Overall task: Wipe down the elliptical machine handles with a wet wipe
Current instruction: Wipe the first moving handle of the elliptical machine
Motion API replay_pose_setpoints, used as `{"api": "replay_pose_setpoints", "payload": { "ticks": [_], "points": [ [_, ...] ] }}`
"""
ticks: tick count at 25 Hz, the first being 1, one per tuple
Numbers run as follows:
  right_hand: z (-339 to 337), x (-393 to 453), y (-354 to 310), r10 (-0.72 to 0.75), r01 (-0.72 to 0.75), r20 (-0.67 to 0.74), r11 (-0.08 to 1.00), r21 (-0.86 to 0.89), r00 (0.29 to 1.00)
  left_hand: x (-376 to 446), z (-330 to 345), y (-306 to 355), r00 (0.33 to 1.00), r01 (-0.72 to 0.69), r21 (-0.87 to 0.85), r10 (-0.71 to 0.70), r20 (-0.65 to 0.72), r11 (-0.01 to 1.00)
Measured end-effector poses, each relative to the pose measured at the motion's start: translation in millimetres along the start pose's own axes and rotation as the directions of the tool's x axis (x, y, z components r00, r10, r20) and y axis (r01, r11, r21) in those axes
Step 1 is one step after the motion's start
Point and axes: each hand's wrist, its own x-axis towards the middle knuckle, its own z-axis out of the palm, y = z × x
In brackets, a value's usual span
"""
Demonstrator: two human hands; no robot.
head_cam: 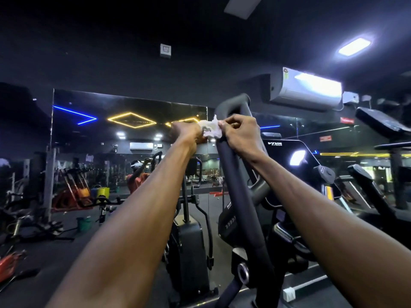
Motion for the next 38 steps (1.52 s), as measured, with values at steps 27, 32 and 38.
{"api": "replay_pose_setpoints", "payload": {
  "ticks": [27,32,38],
  "points": [
    [1,52,58,-0.169,0.027,-0.189,0.809,-0.587,0.967,86,81,35,0.650,0.074,0.130,-0.147,0.746,0.989],
    [-2,49,55,-0.132,0.008,-0.181,0.829,-0.560,0.975,79,85,39,0.679,0.027,0.138,-0.119,0.724,0.990],
    [-3,52,59,-0.123,0.017,-0.166,0.850,-0.527,0.978,77,88,31,0.750,0.028,0.041,-0.048,0.659,0.999]
  ]
}}
